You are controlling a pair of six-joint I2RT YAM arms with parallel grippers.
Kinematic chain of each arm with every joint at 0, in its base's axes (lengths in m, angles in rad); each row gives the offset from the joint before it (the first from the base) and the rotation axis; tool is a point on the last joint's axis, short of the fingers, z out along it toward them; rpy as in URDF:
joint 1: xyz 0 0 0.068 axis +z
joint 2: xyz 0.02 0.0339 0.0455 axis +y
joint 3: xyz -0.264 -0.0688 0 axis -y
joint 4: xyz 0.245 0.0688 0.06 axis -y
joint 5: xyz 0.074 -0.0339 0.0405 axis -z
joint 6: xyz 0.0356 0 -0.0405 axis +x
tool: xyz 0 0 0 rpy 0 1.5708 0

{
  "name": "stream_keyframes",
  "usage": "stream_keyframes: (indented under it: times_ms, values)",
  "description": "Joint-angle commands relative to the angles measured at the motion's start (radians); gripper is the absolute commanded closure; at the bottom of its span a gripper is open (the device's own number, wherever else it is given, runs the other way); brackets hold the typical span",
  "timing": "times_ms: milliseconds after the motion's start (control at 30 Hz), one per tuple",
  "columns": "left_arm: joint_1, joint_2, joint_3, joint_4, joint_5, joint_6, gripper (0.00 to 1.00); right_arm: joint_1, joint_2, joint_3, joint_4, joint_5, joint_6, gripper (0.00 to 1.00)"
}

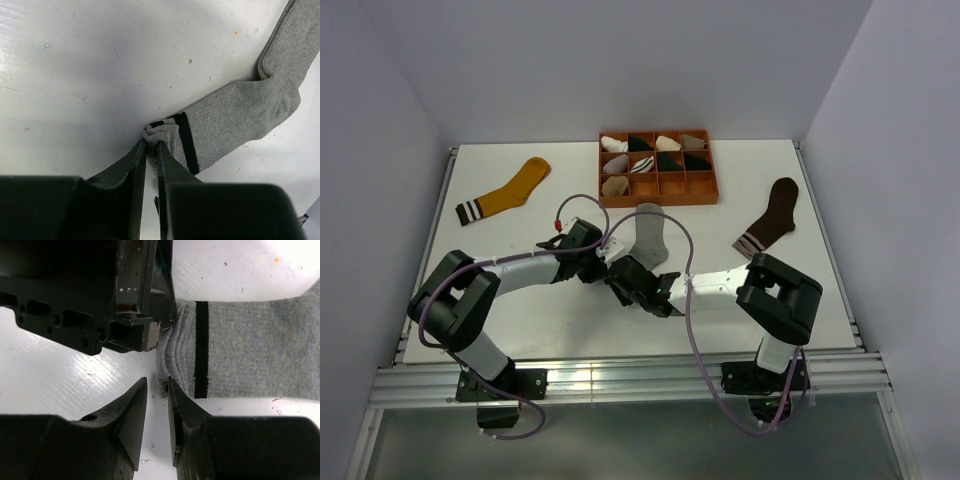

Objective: Roll the socks
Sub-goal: Roll the sock at the center of the board.

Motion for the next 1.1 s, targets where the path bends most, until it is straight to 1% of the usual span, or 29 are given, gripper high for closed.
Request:
stream_keyframes:
  times_ms: [0,333,733,933,1067]
  values:
    - [-0.001,0.054,-0.02,-0.099,-0.045,0.046,0.82,-0.008,0.032,0.035,-0.022,0.052,0.005,0.69]
    - [-0.001,0.061,-0.019,-0.101,-0.045,0.048,0.82,-0.008,0.008,0.035,-0.05,0.089,-0.005,0.67]
    - [-0.001,0.062,-0.005,-0.112,-0.045,0.058,0.82,-0.006,0.043,0.047,-0.097,0.089,-0.013,0.64]
    - [-0.001,0.065,-0.005,-0.11,-0.039,0.06,0.82,-0.006,0.086,0.072,-0.126,0.076,-0.013,0.62]
    - [-0.001,0.061,-0.006,-0.113,-0.041,0.063,0.82,-0.005,0.112,0.082,-0.157,0.11,-0.005,0.62]
